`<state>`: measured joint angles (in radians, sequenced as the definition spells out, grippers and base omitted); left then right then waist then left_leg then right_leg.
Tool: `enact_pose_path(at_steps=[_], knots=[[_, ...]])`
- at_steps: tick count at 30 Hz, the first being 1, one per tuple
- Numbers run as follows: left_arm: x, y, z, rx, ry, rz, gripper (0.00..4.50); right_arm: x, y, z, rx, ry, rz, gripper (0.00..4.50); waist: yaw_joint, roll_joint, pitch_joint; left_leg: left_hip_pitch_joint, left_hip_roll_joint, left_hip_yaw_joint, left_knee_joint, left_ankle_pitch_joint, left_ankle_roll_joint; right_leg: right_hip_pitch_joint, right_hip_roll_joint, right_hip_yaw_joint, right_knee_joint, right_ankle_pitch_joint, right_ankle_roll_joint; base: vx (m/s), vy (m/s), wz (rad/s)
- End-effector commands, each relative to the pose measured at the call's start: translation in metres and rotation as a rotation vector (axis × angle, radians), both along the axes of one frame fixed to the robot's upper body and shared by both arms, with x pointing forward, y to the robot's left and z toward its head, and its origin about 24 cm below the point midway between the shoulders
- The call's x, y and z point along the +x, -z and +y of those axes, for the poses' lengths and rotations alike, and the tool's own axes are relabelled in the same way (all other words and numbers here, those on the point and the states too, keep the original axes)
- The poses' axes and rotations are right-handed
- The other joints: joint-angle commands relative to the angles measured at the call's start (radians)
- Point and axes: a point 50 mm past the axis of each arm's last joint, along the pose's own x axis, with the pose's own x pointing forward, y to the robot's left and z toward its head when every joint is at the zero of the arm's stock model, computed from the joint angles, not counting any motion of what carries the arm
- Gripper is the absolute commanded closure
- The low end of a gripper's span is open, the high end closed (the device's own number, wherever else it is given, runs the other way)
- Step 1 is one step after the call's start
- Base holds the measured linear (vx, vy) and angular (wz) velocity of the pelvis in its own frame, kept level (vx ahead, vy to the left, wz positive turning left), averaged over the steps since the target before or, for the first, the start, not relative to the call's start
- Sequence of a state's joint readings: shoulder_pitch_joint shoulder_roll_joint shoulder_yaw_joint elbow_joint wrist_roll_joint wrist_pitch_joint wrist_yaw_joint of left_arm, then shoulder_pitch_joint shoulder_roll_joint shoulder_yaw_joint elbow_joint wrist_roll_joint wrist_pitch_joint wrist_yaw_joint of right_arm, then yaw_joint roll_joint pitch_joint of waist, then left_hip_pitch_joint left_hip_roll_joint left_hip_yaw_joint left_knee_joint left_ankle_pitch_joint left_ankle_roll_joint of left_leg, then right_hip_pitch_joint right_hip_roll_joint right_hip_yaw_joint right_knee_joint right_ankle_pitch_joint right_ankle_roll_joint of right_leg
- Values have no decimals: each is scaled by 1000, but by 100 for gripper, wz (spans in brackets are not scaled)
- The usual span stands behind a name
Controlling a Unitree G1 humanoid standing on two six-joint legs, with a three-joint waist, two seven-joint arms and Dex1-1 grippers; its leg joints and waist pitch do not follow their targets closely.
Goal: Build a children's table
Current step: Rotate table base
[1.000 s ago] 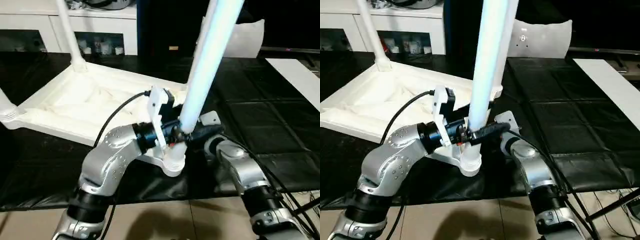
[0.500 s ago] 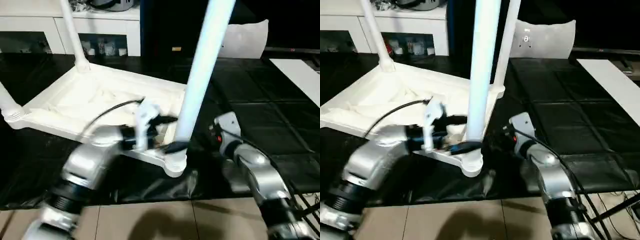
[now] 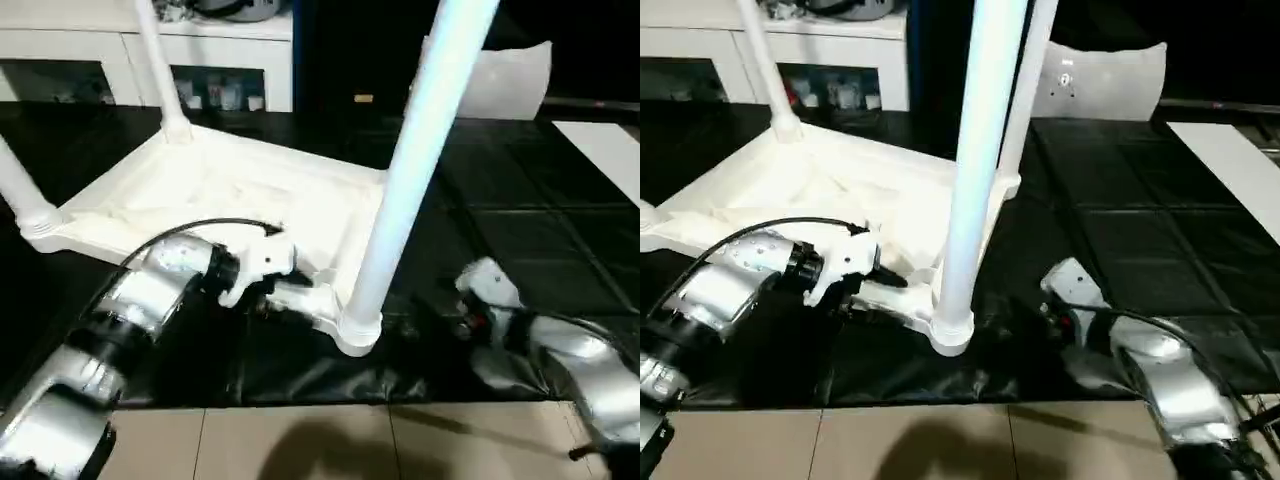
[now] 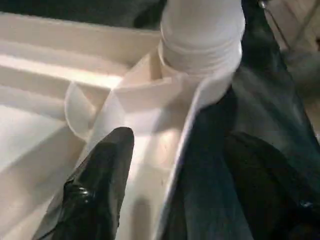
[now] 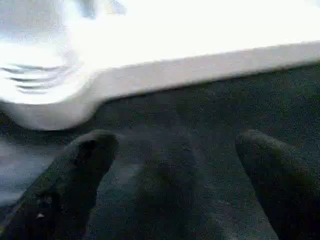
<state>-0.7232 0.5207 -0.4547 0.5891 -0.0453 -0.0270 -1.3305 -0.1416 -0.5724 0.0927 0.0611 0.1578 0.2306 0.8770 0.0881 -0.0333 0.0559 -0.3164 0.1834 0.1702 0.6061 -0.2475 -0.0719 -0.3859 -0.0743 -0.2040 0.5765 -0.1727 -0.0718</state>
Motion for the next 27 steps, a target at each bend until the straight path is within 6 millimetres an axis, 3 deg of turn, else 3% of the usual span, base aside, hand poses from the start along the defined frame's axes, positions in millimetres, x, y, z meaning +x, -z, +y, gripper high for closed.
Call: enact_pose_path(at_steps=[1, 4, 7, 10, 12, 15, 21, 27], knots=[[1, 3, -2, 37, 51, 7, 154, -6, -8, 5, 35, -93, -2, 0, 6, 0, -70, -15, 54, -22, -64, -54, 74, 71, -103, 89, -91, -338, 76, 0, 0, 0], [3, 4, -2, 62, 67, 8, 173, -13, -11, 10, 59, -155, 23, 0, 9, 0, -71, -16, 59, -26, -66, -57, 66, 71, -105, 86, -91, -341, 91, 0, 0, 0], [7, 6, -3, 91, 75, -4, 209, -18, -14, 16, 98, -216, 39, 0, 11, -3, -71, -19, 53, -25, -64, -62, 67, 73, -101, 82, -94, -343, 115, 0, 0, 0], [11, 7, -3, 98, 67, -18, 218, -20, -14, 19, 108, -240, 49, 0, 14, -3, -72, -21, 50, -24, -63, -57, 61, 73, -100, 78, -97, -340, 138, 0, 0, 0], [16, 7, -4, 100, 59, -47, 254, -22, -13, 20, 107, -247, 60, 0, 15, -2, -72, -21, 47, -24, -62, -57, 61, 71, -94, 74, -101, -339, 149, 0, 0, 0], [20, 7, -5, 103, 53, -78, 258, -23, -13, 20, 107, -252, 69, 0, 19, -2, -77, -23, 55, -28, -61, -44, 59, 74, -98, 74, -94, -291, 153, 0, 0, 0], [22, 8, -5, 126, 62, -76, 302, -24, -12, 21, 108, -260, 77, 0, 27, 2, -77, -21, 65, -30, -63, -17, 61, 73, -110, 81, -85, -246, 110, 0, 0, 0], [24, 8, -6, 135, 72, -82, 359, -26, -11, 22, 106, -269, 85, 0, 34, 0, -75, -18, 62, -28, -64, -28, 56, 72, -109, 80, -91, -276, 112, 0, 0, 0]])
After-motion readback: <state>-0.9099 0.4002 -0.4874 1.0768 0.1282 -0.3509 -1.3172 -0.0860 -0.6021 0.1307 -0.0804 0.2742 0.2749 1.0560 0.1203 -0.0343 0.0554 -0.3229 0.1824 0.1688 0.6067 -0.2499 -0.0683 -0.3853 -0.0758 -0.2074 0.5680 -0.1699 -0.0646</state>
